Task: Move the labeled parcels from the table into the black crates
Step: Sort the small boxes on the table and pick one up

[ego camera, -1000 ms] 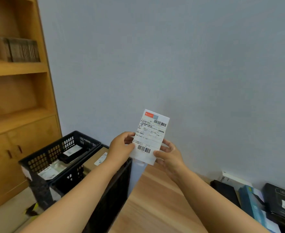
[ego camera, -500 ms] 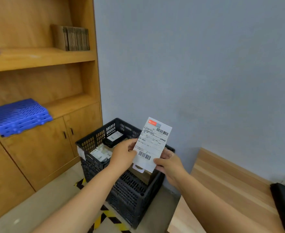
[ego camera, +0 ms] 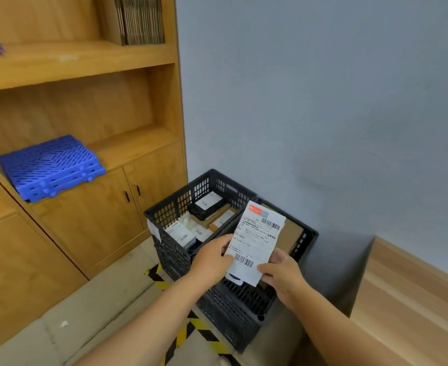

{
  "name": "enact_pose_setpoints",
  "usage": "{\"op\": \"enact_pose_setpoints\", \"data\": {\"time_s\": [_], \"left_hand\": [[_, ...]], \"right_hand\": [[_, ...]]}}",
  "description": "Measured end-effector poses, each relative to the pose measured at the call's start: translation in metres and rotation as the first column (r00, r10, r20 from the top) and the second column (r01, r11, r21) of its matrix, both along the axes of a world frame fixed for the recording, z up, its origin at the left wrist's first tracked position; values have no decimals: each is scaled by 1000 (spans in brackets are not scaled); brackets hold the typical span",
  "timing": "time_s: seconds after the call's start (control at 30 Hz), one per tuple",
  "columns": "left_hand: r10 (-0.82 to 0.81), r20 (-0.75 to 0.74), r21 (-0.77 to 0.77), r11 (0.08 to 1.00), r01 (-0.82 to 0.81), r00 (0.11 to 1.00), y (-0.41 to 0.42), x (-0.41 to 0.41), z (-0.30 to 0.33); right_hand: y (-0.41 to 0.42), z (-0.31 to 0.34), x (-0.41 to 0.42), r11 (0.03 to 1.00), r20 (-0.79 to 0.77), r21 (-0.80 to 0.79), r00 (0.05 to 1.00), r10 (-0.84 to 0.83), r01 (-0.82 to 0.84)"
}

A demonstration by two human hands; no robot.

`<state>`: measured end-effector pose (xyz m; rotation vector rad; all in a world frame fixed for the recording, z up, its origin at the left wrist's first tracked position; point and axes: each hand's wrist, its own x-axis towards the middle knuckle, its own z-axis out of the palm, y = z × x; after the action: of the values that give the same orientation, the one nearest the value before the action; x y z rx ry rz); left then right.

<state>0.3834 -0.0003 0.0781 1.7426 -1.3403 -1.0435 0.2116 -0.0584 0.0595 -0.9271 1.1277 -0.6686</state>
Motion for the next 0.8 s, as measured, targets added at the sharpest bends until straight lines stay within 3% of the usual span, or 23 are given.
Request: {"op": "enact_pose_setpoints", "data": {"time_s": [0.4,0.6,0.8], "left_hand": [[-29,-71,246,968,46,997,-129,63,-86],[-56,-80,385,919,83,995,-162,82,-140],[-167,-87,509,840,188,982,-193,91,-197]], "right_hand": [[-108,-81,61,973,-85,213,993,-75,92],[-127,-135,83,924,-177,314,970,-167,216],[-139,-187,101,884,-314,313,916,-248,346]]}}
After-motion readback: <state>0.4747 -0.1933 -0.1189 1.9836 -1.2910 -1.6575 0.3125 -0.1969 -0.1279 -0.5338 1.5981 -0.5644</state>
